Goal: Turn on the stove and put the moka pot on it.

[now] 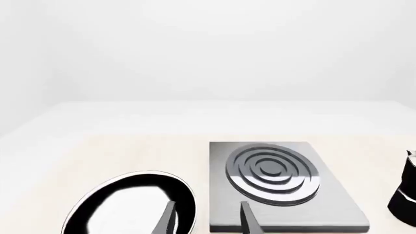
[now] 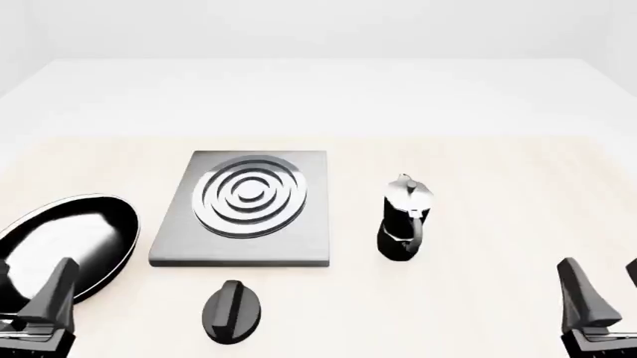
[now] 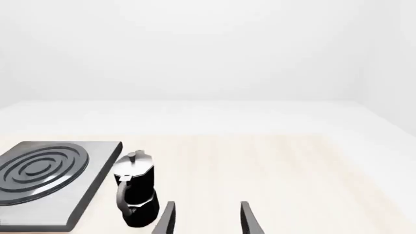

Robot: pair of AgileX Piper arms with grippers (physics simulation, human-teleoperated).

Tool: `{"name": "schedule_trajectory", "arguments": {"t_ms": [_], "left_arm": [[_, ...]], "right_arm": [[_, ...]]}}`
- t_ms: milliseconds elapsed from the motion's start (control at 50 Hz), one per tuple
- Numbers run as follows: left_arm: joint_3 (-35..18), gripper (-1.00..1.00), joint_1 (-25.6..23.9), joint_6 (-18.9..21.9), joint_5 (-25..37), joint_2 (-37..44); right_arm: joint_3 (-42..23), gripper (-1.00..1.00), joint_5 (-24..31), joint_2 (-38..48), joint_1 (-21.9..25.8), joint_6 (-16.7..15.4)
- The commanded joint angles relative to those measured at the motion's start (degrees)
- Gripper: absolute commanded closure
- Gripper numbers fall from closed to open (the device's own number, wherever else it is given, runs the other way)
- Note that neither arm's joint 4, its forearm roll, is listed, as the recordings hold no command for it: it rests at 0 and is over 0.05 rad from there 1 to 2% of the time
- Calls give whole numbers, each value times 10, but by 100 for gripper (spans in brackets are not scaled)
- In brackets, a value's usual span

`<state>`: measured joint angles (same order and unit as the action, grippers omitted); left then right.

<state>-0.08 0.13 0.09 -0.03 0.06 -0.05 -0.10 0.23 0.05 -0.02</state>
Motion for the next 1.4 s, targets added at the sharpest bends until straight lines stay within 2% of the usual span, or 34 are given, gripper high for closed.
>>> {"name": "schedule_trajectory", "arguments": {"t_ms": [20,180,260,280,320,340,380,420,440,460,480,500,540,640,680,700,720,760,800,820,840,1060,1080,1100,1140,1200,1400], "left_arm": [[-3,-100,8,3,-3,0],[-12,-100,13,14,5,0],[-37,-100,12,14,10,50],[-45,-100,9,31,26,31],[-58,-100,-6,26,22,69],[-67,-100,1,45,29,66],[-87,-100,-4,28,28,101],[-98,-100,-13,59,18,139],[-108,-100,-25,42,16,162],[-113,-100,-13,67,22,140],[-116,-100,-20,76,17,157],[-126,-100,-24,56,11,198],[-139,-100,-17,68,11,216],[-175,-100,-24,65,25,285],[-180,-100,-13,81,26,299],[-191,-100,-23,58,35,318],[-197,-100,-2,86,42,313],[-213,-100,-13,65,58,335],[-227,-100,-13,82,77,330],[-240,-100,-20,66,92,362],[-245,-100,-22,83,99,347],[-317,-100,-56,98,183,427],[-321,-100,-56,95,188,428],[-348,-100,-86,72,229,473],[-356,-100,-94,65,245,482],[-362,-100,-106,70,259,476],[-394,-100,-141,37,306,513]], "right_arm": [[-2,-100,-5,8,2,5],[-1,-100,-20,26,2,-2],[0,-100,-26,35,0,-3],[0,-100,-25,34,-1,-4],[0,-100,-24,33,-3,-4],[0,-100,-25,35,-1,-4],[0,-100,-31,44,1,-2],[0,-100,-29,41,-2,2],[0,-100,-27,39,-2,2],[0,-100,-26,38,-4,2],[0,-100,-29,42,-4,-1],[0,-100,-31,46,-3,-2],[0,-100,-33,47,-3,-3],[0,-100,-34,48,-3,2],[0,-100,-32,46,-3,2],[0,-100,-32,45,-3,2],[0,-100,-33,47,-2,3],[0,-100,-35,49,-3,4],[0,-100,-31,45,-4,7],[0,-100,-30,43,-5,7],[0,-100,-29,43,-4,6],[0,-100,-25,37,-6,15],[0,-100,-24,37,-6,15],[0,-100,-22,34,-9,15],[0,-100,-25,39,-8,13],[0,-100,-24,38,-8,16],[0,-100,-31,45,-7,19]]}}
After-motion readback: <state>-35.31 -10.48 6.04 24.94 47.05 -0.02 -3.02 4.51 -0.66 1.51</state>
